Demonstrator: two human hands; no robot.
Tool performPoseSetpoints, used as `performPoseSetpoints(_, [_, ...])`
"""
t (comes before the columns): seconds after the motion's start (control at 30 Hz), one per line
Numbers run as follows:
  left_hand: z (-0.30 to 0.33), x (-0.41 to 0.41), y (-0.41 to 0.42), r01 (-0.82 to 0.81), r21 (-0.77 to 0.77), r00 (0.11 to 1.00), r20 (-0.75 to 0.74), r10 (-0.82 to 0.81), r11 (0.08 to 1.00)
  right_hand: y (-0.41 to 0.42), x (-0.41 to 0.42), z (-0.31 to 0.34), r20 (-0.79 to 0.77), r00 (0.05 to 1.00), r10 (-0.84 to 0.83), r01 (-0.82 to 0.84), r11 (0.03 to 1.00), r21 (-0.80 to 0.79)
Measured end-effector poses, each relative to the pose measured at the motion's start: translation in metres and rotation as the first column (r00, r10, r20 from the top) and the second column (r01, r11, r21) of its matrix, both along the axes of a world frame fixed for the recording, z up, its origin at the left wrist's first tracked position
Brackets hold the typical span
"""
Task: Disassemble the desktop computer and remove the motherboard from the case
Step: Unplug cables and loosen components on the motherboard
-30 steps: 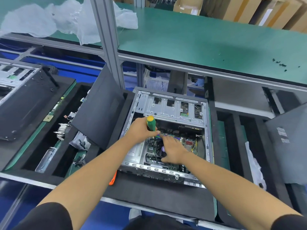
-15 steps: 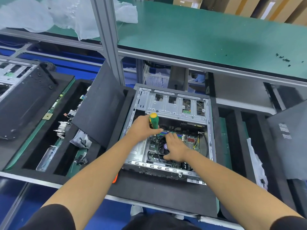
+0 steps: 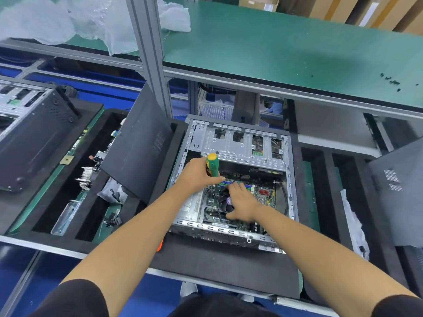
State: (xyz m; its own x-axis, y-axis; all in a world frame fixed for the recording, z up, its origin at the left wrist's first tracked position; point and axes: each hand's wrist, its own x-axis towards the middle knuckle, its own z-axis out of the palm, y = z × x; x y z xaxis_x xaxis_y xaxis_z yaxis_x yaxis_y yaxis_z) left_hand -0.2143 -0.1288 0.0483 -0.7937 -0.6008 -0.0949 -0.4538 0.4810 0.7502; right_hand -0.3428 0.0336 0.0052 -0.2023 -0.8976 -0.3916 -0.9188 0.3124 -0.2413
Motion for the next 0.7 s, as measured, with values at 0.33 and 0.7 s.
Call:
performPoseSetpoints(0.33, [0.004, 0.001, -0.009, 0.189, 0.112, 0.982, -0.001, -0.190, 0.975, -0.001, -0.002, -0.005, 0.001, 1.000, 0.015, -0.015, 1.000, 0.005])
performPoseSetpoints(0.7, [0.003, -0.002, -0.006, 0.177, -0.003, 0.983, 0.053, -0.177, 0.984, -0.031, -0.011, 0.069, 0.437, 0.895, -0.087, 0.299, 0.844, -0.445])
